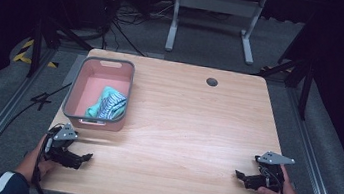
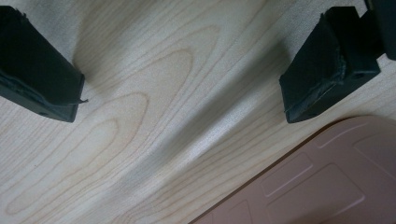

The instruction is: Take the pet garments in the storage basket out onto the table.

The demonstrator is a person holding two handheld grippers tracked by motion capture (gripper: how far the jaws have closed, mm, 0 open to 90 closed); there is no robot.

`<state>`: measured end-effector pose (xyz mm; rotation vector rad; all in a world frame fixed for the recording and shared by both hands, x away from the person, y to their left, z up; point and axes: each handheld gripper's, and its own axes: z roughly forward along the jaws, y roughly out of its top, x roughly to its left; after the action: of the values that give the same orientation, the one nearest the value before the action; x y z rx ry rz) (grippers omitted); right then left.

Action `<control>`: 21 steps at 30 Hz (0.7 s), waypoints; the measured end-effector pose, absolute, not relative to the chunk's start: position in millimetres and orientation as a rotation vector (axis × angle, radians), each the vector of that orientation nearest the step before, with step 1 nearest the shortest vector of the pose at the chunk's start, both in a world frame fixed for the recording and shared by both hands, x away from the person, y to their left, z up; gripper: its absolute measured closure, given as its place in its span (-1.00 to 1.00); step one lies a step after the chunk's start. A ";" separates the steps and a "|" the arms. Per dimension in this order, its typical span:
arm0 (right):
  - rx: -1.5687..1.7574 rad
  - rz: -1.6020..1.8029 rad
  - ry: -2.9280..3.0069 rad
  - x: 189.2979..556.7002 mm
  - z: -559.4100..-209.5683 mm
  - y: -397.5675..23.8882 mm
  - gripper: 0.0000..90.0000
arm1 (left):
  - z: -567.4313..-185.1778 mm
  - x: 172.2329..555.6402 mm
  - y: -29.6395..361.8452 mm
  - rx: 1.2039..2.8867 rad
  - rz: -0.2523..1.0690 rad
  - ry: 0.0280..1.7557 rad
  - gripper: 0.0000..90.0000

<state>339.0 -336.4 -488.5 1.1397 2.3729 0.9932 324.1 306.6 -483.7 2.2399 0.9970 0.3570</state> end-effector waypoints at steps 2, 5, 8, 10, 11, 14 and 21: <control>1.139 0.993 2.373 339.0 -488.5 -336.4 -0.99 | -483.8 324.1 306.7 2.240 0.358 0.996 -1.00; 1.139 0.992 2.373 339.1 -488.4 -336.5 -0.99 | -483.7 323.9 306.8 2.240 0.359 0.996 -1.00; 1.142 0.994 2.373 338.9 -488.4 -336.3 -0.99 | -483.5 322.8 307.2 2.240 0.352 0.998 -1.00; 1.140 0.993 2.373 339.0 -488.4 -336.4 -0.99 | -483.2 322.7 308.0 2.243 0.369 0.989 -0.99; 1.141 0.994 2.372 338.9 -488.4 -336.3 -0.99 | -483.1 322.4 307.9 2.242 0.370 0.992 -0.99; 1.140 0.992 2.372 338.9 -488.5 -336.4 -0.99 | -483.2 321.4 308.3 2.242 0.355 0.993 -0.98; 1.140 0.992 2.372 338.9 -488.5 -336.5 -0.99 | -479.0 321.2 310.2 2.274 0.335 0.965 -0.89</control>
<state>338.9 -336.5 -488.5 1.1399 2.3716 0.9916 321.2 310.2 -479.0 2.2744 0.9651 0.3346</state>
